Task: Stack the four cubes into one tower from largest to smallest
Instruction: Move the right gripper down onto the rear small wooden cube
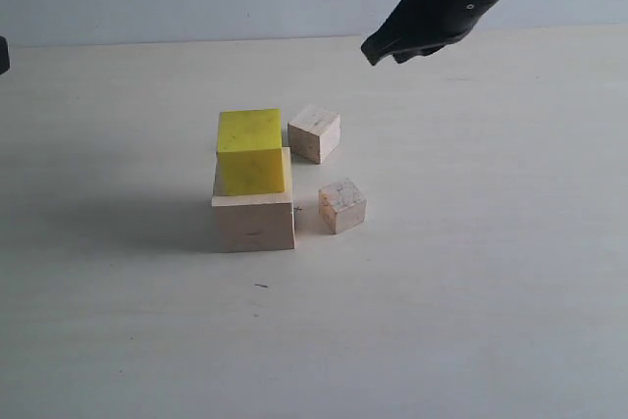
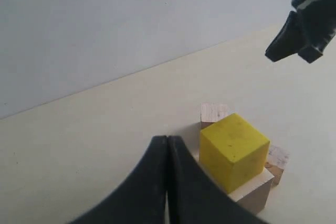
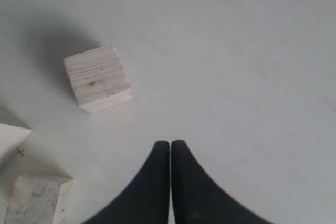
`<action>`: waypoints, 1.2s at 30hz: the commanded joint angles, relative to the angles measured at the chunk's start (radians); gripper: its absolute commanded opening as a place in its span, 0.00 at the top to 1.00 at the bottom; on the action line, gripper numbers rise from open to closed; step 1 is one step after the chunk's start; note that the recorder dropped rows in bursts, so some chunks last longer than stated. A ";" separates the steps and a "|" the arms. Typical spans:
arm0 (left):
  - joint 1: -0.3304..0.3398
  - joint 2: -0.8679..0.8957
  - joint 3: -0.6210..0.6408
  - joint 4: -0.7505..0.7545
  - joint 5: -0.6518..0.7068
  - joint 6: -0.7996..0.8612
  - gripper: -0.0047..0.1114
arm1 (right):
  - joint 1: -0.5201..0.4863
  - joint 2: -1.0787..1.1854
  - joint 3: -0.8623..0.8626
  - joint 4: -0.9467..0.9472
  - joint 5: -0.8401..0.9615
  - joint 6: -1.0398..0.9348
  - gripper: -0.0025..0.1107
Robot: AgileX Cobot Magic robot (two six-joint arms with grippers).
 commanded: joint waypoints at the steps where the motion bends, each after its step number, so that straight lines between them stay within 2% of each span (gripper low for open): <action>1: 0.002 0.006 0.003 -0.003 -0.009 0.000 0.96 | 0.002 0.084 -0.062 0.101 0.035 -0.280 0.84; 6: 0.002 0.006 0.003 -0.003 -0.009 0.000 0.96 | 0.002 0.142 -0.069 0.155 0.031 -0.430 0.58; 9: 0.002 0.006 0.003 -0.003 -0.009 0.000 0.96 | 0.002 0.174 -0.069 0.203 0.023 -0.451 0.42; 11: 0.002 0.006 0.003 -0.003 -0.009 0.000 0.96 | 0.002 0.188 -0.069 0.225 0.009 -0.451 0.35; 17: 0.002 0.006 0.003 -0.003 -0.009 0.000 0.96 | 0.002 0.210 -0.069 0.316 -0.023 -0.454 0.34; 24: 0.002 0.006 0.003 -0.003 -0.009 0.000 0.96 | 0.002 0.212 -0.069 0.520 -0.026 -0.654 0.34; 36: 0.002 0.006 0.003 -0.003 -0.009 0.000 0.96 | 0.026 0.258 -0.080 0.525 -0.063 -0.717 0.34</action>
